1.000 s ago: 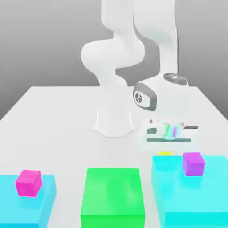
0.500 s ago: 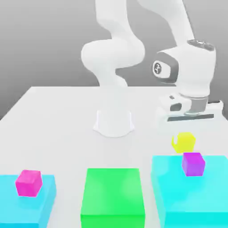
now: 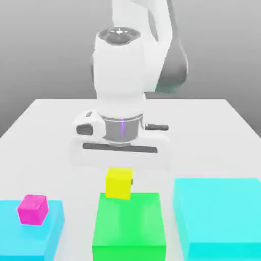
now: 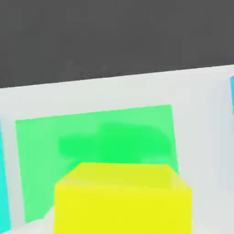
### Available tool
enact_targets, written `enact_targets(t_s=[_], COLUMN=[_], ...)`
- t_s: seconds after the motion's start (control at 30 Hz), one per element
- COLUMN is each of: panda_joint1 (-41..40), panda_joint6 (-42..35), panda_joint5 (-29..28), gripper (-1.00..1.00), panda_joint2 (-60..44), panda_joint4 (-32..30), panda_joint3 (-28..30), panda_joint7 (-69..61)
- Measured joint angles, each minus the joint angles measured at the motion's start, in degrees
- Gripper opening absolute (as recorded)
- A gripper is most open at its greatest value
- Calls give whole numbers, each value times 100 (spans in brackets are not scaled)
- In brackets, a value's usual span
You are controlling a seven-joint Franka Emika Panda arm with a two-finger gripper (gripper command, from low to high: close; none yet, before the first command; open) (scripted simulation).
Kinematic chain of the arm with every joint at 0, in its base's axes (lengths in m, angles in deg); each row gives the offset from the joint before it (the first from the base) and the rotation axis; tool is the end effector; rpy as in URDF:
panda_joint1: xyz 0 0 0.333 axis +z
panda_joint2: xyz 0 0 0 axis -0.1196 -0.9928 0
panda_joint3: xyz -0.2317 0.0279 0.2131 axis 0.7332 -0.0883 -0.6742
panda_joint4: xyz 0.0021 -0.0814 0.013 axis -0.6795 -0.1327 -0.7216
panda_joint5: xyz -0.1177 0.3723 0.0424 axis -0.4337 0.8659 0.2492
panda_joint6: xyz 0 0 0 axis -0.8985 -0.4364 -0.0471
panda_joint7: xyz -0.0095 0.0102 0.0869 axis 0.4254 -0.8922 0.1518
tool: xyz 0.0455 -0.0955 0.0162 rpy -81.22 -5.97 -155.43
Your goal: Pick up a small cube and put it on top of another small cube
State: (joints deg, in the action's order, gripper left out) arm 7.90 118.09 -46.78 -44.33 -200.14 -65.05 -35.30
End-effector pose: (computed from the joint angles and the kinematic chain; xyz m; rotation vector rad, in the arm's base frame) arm 0.4487 -0.0916 0.2989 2.7665 -1.4844 0.0042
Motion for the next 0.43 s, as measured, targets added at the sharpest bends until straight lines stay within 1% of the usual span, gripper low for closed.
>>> enact_targets(t_s=[0.2, 0.23, 0.27, 0.3, 0.33, 0.43], panda_joint1=[-1063, -1301, -1365, -1254, -1242, -1241], panda_joint6=[-268, -153, 20, 222, 426, 426], panda_joint5=[137, 215, 298, 379, 462, 463], gripper=[-100, -100, -100, -100, 100, 100], panda_joint2=[-257, -396, -564, -747, -927, -927], panda_joint4=[510, 527, 515, 487, 454, 454], panda_joint3=[560, 520, 438, 352, 314, 314], panda_joint7=[-917, -1035, -1125, -1199, -1267, -1267])
